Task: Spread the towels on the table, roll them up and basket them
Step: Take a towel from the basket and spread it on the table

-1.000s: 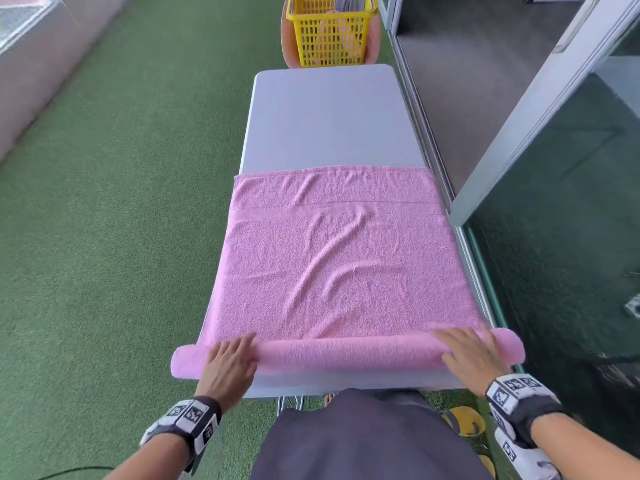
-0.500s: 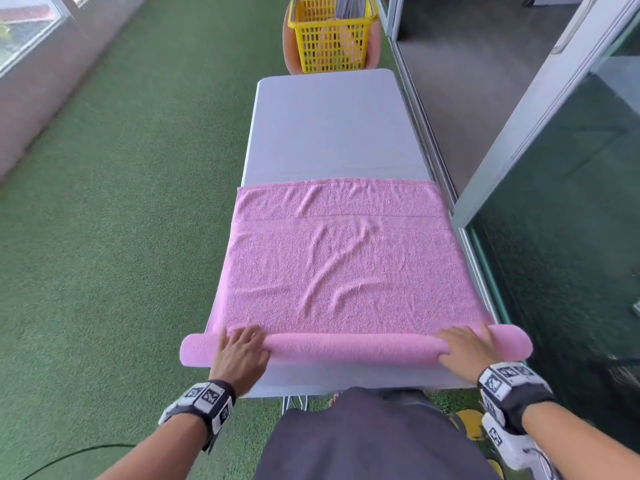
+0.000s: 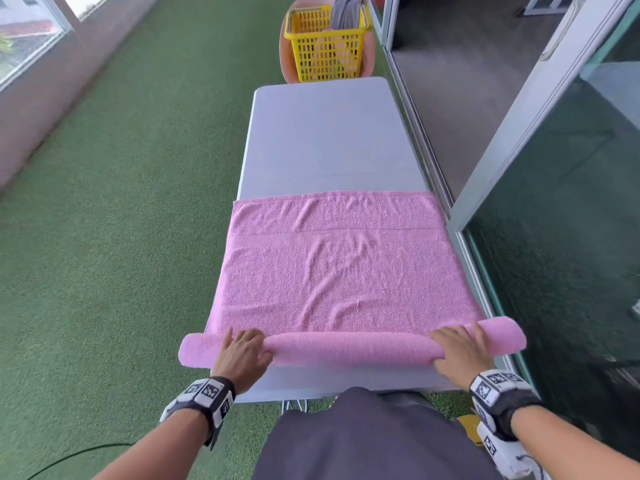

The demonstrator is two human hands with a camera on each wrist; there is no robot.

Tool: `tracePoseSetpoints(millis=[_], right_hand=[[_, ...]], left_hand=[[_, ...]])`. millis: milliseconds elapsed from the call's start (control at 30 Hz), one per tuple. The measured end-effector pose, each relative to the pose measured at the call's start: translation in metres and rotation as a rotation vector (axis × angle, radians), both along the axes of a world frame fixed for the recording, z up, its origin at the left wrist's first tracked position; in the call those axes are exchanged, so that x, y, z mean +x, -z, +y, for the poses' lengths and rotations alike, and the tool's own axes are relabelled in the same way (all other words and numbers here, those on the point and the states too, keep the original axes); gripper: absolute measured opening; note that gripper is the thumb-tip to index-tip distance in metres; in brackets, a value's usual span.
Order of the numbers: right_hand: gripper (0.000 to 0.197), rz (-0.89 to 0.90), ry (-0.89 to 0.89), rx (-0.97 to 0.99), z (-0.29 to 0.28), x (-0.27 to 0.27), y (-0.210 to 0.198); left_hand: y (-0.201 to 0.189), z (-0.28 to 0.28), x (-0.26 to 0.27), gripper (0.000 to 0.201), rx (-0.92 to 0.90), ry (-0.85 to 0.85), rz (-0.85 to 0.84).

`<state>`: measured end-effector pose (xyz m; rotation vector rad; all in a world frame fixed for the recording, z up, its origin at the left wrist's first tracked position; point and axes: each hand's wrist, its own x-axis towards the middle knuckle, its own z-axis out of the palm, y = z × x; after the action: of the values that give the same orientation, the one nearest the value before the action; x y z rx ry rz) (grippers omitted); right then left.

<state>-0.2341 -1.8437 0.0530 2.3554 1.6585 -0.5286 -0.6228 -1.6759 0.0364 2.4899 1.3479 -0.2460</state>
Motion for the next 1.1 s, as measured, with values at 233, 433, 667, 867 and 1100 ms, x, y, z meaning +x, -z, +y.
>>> tracePoseSetpoints(millis=[233,433,667,867,1100], right_hand=[[0.066,0.067,0.058,0.011,-0.001,-0.002,0.005],[0.056,0.038,0.017,-0.025,0.001,0.003,-0.001],[0.065,0.083,0.145,0.027,0.023,0.029,-0.004],[0.074,-0.088,0.061,-0.051,0.007,0.026,0.001],[0.049,0.015,0.075,-0.17,0.035,0.039,-0.016]], left_hand=[[0.007,-0.001,0.008,0.074,-0.053,-0.039,0.017],[0.006,-0.009,0.005,0.027,0.106,0.009,-0.078],[0.001,0.0,0.006,0.073,-0.001,-0.148,-0.071],[0.013,-0.015,-0.012,0.061,0.035,-0.032,-0.008],[-0.008,0.011,0.004,0.049,0.044,-0.062,-0.014]])
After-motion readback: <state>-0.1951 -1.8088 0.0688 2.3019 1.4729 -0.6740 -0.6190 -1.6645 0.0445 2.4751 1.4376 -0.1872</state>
